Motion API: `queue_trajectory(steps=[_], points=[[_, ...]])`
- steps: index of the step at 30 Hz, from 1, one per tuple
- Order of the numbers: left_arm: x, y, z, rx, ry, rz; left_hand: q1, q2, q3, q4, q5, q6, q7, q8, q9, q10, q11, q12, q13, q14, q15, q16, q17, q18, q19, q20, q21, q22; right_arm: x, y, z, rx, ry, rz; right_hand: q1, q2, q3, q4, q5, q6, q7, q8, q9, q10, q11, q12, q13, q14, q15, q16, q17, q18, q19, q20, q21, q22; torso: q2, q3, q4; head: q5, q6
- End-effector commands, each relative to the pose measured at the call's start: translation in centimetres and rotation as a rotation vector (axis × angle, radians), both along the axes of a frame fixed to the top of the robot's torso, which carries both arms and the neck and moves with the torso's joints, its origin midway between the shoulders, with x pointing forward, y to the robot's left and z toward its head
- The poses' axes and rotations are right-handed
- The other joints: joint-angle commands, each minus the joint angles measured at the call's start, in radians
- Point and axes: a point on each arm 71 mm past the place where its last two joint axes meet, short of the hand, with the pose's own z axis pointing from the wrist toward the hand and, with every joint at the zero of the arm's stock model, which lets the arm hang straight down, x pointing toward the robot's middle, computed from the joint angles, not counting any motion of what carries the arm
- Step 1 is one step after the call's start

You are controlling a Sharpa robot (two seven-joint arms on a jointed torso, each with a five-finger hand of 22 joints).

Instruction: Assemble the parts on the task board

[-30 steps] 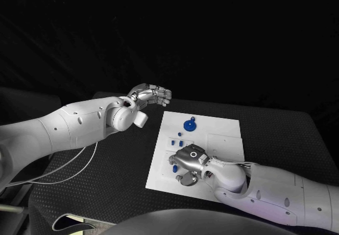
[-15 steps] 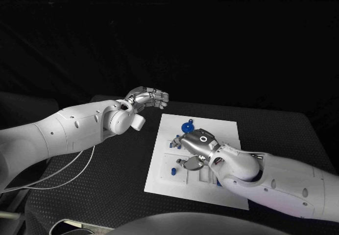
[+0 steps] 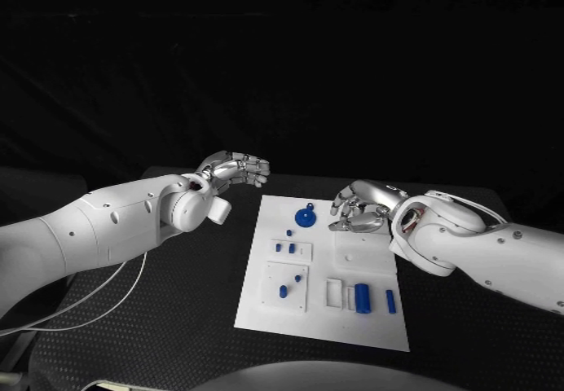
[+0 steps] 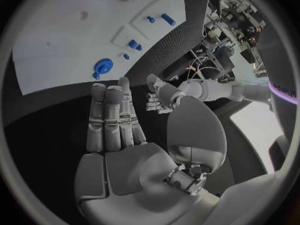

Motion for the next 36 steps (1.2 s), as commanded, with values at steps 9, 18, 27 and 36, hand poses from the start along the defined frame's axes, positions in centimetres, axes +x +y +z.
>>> queue_trajectory(steps=[9,18,27,36], points=[[0.0,0.0,0.0,-0.009,0.002,-0.008,-0.005,0.002,0.002,0.007,0.002,-0.005,-0.004,0.008,-0.001,0.007,0.003,0.002,-0.002,0.007,-0.001,-0.006,0.003,0.014,0.007,0.001,-0.004,0.002,-2.8,-5.1,-3.8,-0.15,0.572,-0.172,-0.101,0.068,-0.01,0.1,-0.001,0.01,-0.029,0.014,0.063,-0.205,-0.032,0.735,0.611,0.029,-0.034,0.257,0.173,0.006,0.093,-0.071,0.144,0.024,0.0,0.0004,0.001,-0.037,0.002],[-0.1,0.0,0.0,-0.009,0.002,-0.008,-0.006,0.001,0.001,0.008,0.001,-0.003,-0.004,0.009,-0.001,0.009,0.002,0.003,-0.002,0.007,-0.001,-0.007,0.005,0.014,0.008,0.001,-0.004,0.003,-5.1,-5.6,-5.0,-0.203,0.656,-0.181,-0.185,0.101,-0.019,0.098,-0.001,0.017,-0.034,0.018,0.094,-0.213,-0.037,0.781,0.667,0.026,-0.038,0.285,0.191,0.006,0.088,-0.087,0.179,0.022,0.0,-0.0014,0.0003,-0.065,0.0],[-0.1,0.0,0.1,-0.01,0.004,-0.011,-0.006,0.0,0.001,0.009,0.001,-0.003,-0.005,0.01,-0.001,0.009,0.002,0.003,-0.002,0.008,-0.001,-0.007,0.006,0.014,0.008,0.0,-0.005,0.004,-6.0,-5.9,-6.3,-0.256,0.667,-0.204,-0.242,0.104,-0.027,0.091,0.0,0.017,-0.036,0.011,0.105,-0.212,-0.038,0.783,0.682,0.025,-0.039,0.292,0.193,0.006,0.081,-0.091,0.193,0.021,0.001,-0.0029,0.0024,-0.085,-0.003],[-0.2,0.1,0.1,-0.011,0.005,-0.013,-0.008,0.0,0.001,0.012,0.001,-0.002,-0.005,0.011,-0.001,0.01,0.003,0.003,-0.003,0.008,-0.001,-0.008,0.007,0.014,0.008,0.001,-0.005,0.005,-6.2,-5.7,-7.0,-0.293,0.665,-0.197,-0.282,0.092,-0.037,0.086,0.0,0.015,-0.034,0.002,0.106,-0.211,-0.037,0.781,0.689,0.024,-0.037,0.295,0.192,0.006,0.077,-0.093,0.2,0.02,0.002,-0.0019,0.0043,-0.084,-0.01]])
